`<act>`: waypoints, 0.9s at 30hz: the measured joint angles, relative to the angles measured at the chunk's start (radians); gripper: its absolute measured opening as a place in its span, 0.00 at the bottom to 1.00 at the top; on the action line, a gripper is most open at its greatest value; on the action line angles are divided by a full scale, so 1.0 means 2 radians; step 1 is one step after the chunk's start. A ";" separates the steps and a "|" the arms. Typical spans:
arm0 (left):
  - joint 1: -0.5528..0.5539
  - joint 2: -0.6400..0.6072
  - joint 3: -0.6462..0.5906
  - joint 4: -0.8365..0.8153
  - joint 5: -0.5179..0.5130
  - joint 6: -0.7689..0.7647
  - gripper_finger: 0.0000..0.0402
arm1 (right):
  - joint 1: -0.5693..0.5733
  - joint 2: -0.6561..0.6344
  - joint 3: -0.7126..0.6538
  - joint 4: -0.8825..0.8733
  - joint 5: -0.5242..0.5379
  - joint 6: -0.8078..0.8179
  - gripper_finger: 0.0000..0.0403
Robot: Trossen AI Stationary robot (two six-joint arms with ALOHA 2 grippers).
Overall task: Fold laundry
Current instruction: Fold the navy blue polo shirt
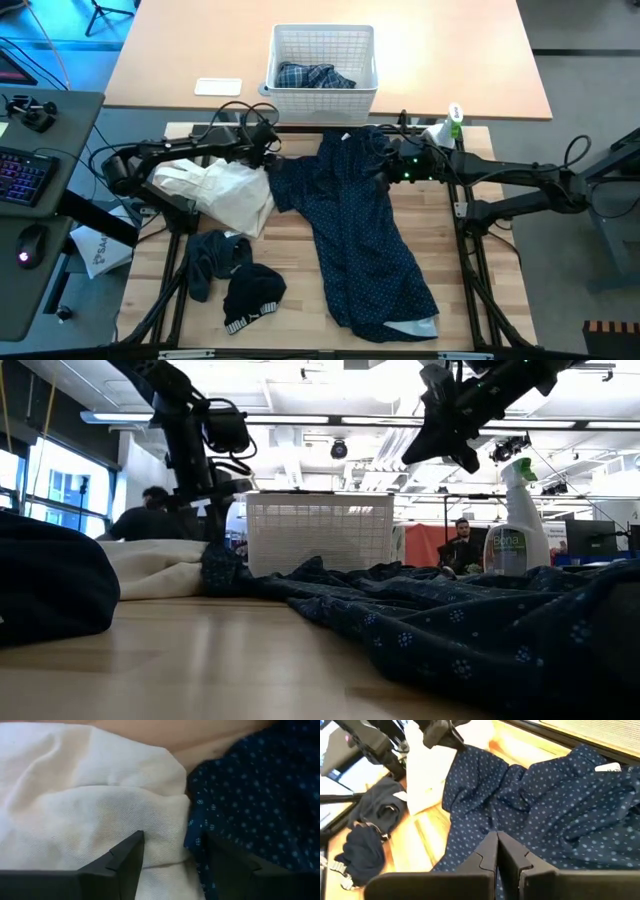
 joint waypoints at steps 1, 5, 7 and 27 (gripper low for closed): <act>-0.002 0.000 -0.001 0.000 0.003 0.006 0.46 | 0.000 0.000 0.000 0.000 0.000 0.008 0.00; -0.014 0.000 -0.001 0.003 0.011 0.030 0.41 | 0.003 0.000 0.000 -0.001 0.000 0.021 0.00; -0.020 0.000 -0.001 0.006 0.008 0.041 0.38 | 0.006 0.000 0.000 -0.001 0.000 0.030 0.00; -0.008 -0.096 -0.001 -0.109 -0.010 0.021 0.36 | 0.024 0.000 0.001 -0.001 0.011 0.062 0.00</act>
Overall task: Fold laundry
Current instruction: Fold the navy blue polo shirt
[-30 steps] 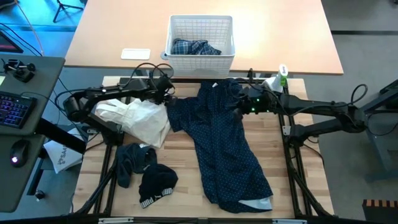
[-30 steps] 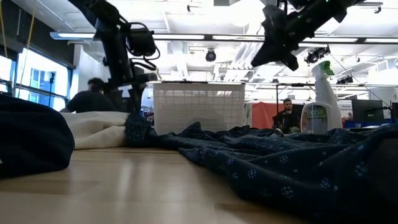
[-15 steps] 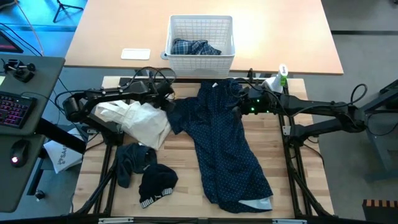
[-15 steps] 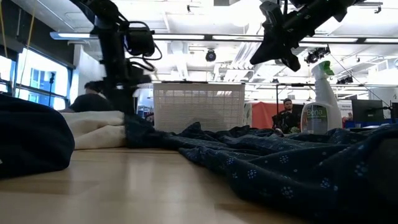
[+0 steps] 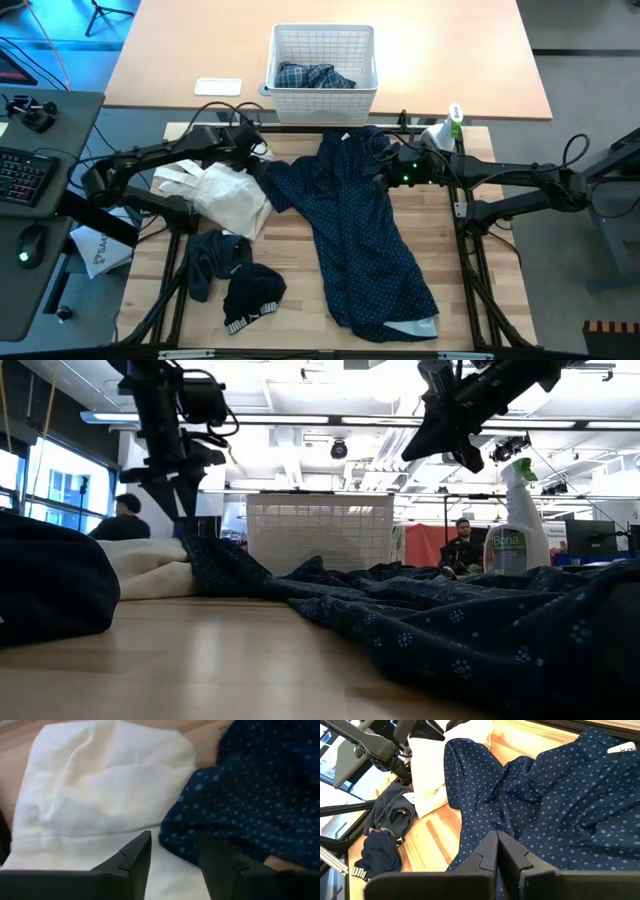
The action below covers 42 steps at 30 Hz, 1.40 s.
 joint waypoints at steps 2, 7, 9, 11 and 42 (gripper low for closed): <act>0.000 0.002 0.000 0.003 0.000 0.000 0.38 | 0.000 0.000 0.000 0.000 0.004 -0.001 0.00; 0.000 0.033 0.000 -0.005 -0.003 -0.004 0.39 | 0.000 0.000 0.000 0.000 0.013 -0.004 0.00; 0.000 0.046 0.000 -0.003 -0.003 -0.004 0.39 | 0.000 0.000 0.000 0.000 0.013 -0.004 0.00; -0.001 0.061 0.000 -0.003 -0.003 -0.004 0.39 | 0.000 0.000 0.000 0.000 0.012 -0.004 0.00; -0.056 0.164 0.182 0.346 0.188 -0.052 0.00 | -0.013 -0.079 0.000 -0.047 -0.015 -0.035 0.00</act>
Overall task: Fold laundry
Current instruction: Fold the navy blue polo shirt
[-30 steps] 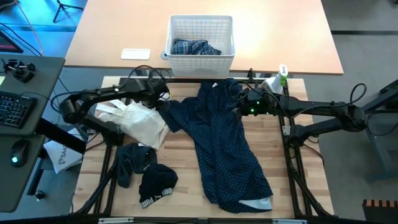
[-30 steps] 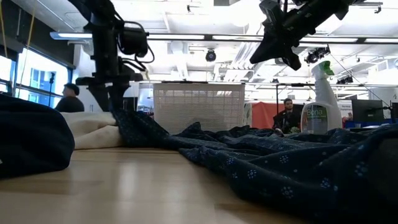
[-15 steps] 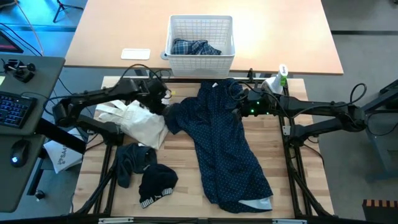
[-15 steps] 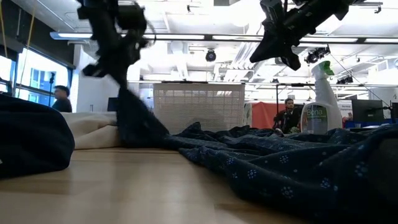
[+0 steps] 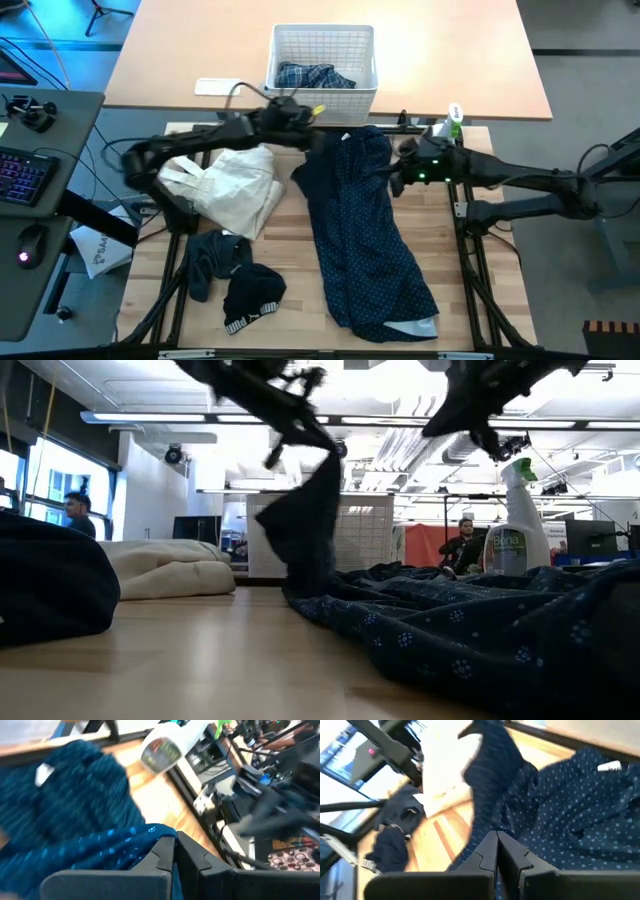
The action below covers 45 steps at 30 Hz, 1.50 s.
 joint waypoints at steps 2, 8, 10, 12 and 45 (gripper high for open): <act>0.000 0.046 0.031 0.028 0.000 0.009 0.00 | 0.000 -0.026 0.000 -0.007 0.001 0.001 0.00; -0.006 0.171 0.145 0.066 0.004 0.062 0.00 | 0.000 -0.087 0.000 -0.022 0.015 0.008 0.00; -0.008 0.207 0.179 0.065 0.016 0.064 0.00 | 0.000 -0.099 0.000 -0.028 0.015 0.009 0.00; -0.008 0.235 0.205 0.051 0.047 0.064 0.03 | 0.000 -0.106 0.000 -0.031 0.015 0.009 0.00; -0.103 0.047 0.232 -0.228 0.233 0.088 0.40 | -0.101 0.256 0.233 -0.129 -0.053 -0.087 0.45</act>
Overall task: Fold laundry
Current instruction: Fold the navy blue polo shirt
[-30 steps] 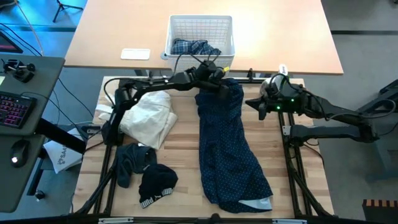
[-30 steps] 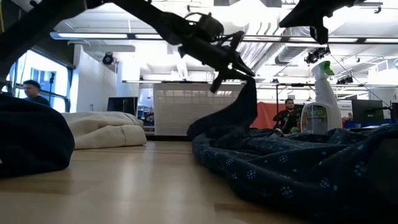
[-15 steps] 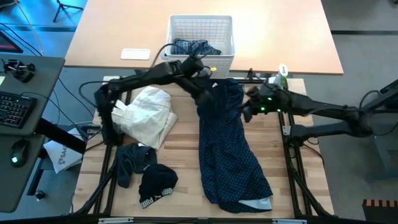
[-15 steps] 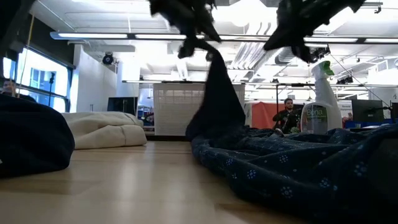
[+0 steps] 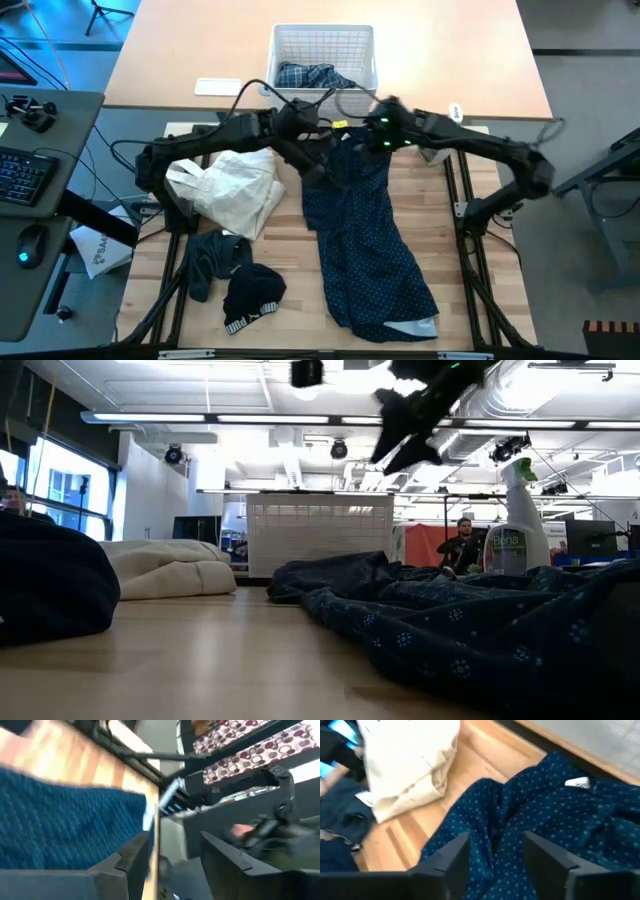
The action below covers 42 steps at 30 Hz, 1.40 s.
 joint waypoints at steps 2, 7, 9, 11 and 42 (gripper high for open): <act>-0.006 -0.020 -0.001 -0.028 -0.004 -0.013 0.40 | 0.005 0.044 0.028 -0.005 -0.011 -0.010 0.50; -0.033 -0.111 0.000 -0.119 -0.103 -0.015 0.38 | 0.024 0.158 0.107 -0.005 -0.006 -0.013 0.56; -0.044 -0.149 0.000 -0.156 -0.174 -0.021 0.37 | 0.031 0.204 0.141 -0.002 0.004 -0.014 0.55; -0.056 -0.184 0.000 -0.178 -0.260 -0.033 0.37 | 0.035 0.251 0.181 0.001 0.011 -0.015 0.54; -0.099 -0.245 0.000 -0.282 -0.539 -0.043 0.37 | 0.047 0.334 0.387 -0.162 -0.022 -0.079 0.01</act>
